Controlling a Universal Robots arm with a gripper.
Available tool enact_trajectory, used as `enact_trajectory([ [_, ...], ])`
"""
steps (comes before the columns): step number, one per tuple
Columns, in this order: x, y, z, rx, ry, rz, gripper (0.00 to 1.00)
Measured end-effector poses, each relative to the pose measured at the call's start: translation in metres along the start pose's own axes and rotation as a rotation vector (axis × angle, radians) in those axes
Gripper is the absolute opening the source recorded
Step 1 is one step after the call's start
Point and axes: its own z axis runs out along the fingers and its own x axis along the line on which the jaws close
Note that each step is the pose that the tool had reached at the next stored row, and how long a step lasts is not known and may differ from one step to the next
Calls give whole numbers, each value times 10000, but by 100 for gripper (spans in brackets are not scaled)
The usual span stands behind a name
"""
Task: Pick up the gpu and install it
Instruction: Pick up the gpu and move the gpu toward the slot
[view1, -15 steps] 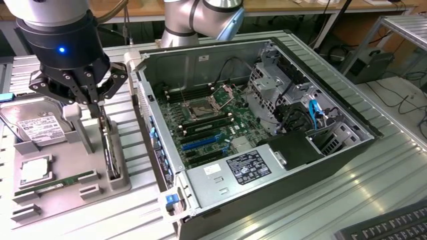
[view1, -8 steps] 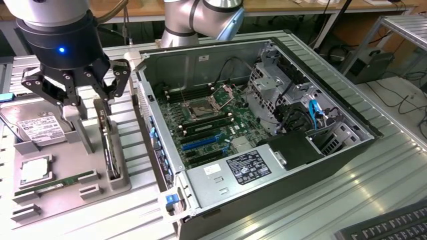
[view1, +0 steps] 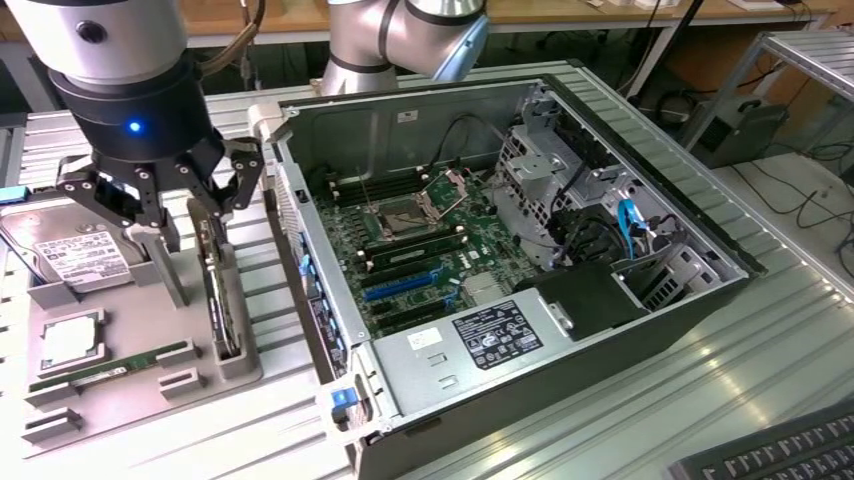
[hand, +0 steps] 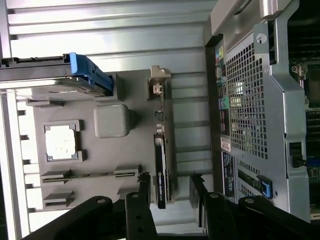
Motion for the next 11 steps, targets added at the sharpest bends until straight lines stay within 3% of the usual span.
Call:
enact_trajectory([
  [11,5,-9,223,0,1,-1,45],
])
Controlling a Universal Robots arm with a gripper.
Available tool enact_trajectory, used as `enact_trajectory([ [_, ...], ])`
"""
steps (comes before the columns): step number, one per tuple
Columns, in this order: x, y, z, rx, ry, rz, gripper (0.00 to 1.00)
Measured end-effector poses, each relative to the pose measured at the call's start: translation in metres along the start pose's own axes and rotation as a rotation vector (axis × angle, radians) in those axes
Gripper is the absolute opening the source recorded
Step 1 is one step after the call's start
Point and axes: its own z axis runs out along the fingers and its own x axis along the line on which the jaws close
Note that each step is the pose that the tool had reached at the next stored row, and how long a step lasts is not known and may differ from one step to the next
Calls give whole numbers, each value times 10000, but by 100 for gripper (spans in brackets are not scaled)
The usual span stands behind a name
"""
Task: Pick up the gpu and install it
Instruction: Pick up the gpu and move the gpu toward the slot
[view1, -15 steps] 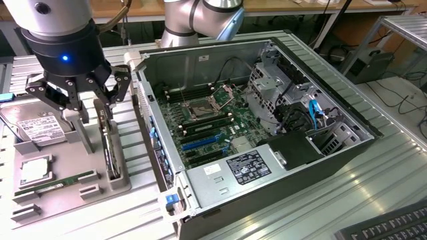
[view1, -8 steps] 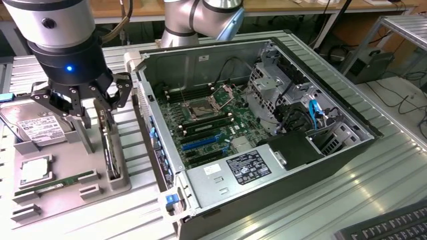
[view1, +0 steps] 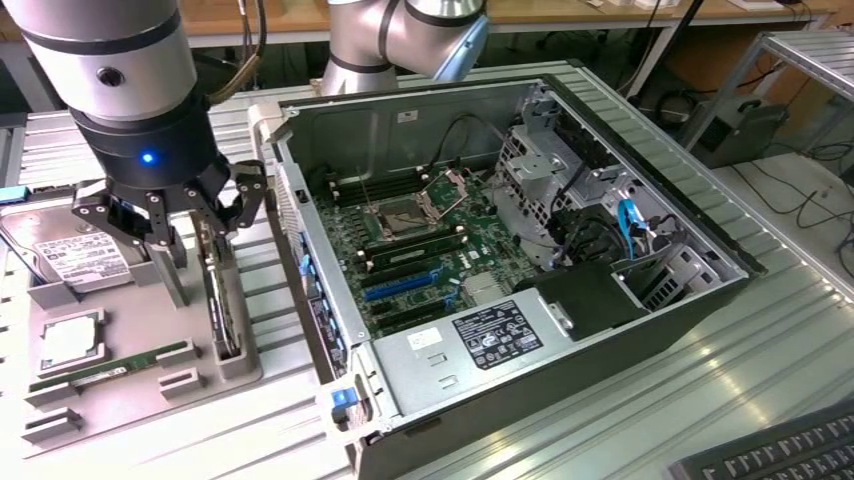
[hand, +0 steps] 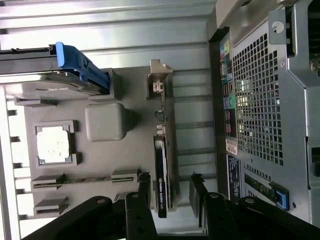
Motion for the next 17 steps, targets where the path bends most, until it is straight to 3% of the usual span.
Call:
enact_trajectory([
  [17,27,-13,324,-3,1,-77,45],
])
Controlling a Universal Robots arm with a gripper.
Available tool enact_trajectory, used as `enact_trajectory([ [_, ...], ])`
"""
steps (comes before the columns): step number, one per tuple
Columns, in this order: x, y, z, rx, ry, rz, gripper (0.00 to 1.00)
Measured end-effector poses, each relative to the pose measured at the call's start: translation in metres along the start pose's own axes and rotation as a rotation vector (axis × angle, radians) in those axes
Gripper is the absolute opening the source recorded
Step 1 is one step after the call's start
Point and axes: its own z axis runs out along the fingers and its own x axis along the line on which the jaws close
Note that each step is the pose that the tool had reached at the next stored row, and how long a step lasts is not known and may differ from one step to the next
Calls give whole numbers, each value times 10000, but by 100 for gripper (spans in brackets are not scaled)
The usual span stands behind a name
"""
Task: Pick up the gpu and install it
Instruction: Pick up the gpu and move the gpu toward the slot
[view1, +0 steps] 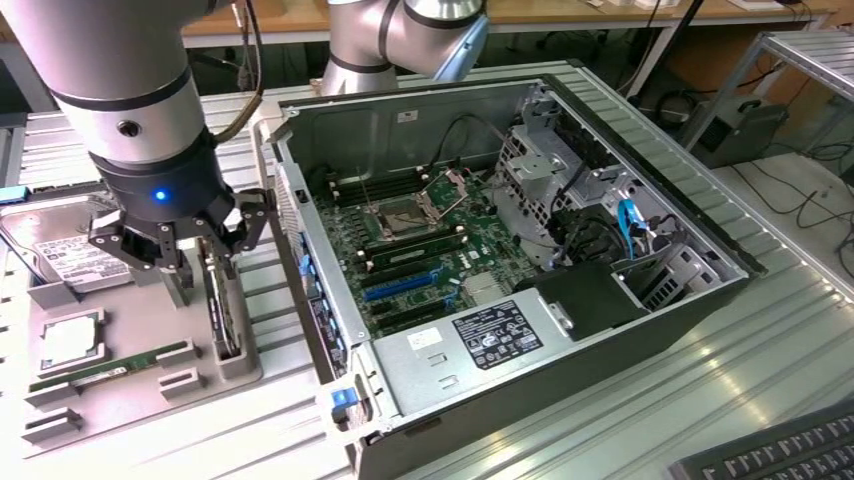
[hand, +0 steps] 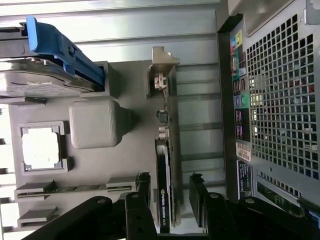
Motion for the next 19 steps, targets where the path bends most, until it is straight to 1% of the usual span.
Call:
enact_trajectory([
  [2,11,-2,36,-1,3,-76,45],
  [5,33,-6,111,-8,13,-367,45],
  [7,38,-8,151,-11,17,-471,45],
  [10,42,-4,207,-13,17,-494,45],
  [14,46,25,280,-12,22,-489,45],
  [16,46,33,311,-10,50,-476,45],
  [17,47,37,336,-7,101,-440,45],
  [18,48,38,344,-6,122,-413,45],
  [19,48,39,348,-3,129,-383,45],
])
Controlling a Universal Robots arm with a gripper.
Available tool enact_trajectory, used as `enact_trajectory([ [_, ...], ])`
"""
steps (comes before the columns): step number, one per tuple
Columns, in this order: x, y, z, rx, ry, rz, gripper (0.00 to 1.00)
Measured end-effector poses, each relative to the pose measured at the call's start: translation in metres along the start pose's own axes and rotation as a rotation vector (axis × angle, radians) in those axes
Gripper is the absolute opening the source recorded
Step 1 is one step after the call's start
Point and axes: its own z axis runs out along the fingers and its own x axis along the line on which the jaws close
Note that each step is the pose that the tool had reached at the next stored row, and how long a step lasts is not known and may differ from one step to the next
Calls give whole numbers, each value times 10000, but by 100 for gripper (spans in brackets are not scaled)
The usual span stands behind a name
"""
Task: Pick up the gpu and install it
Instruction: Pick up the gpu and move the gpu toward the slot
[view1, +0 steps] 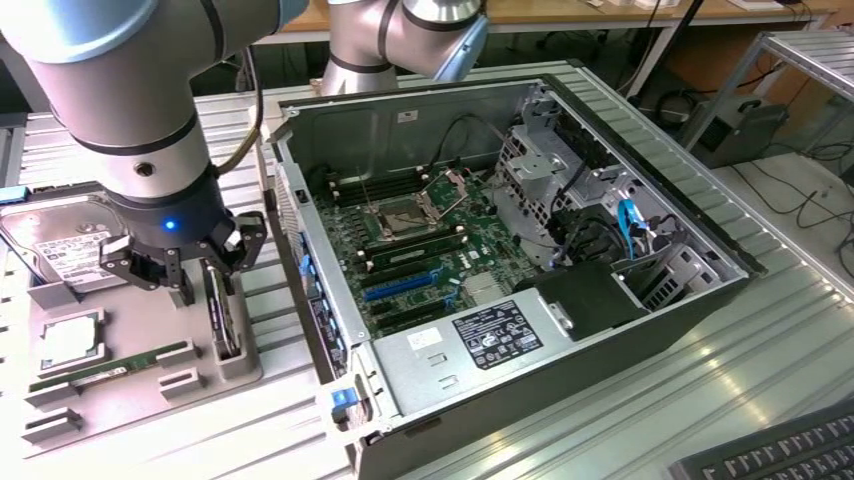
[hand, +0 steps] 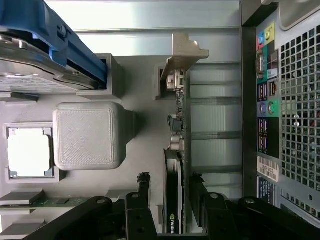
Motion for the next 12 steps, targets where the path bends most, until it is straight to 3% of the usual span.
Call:
enact_trajectory([
  [12,-26,1,29,1,-5,236,45],
])
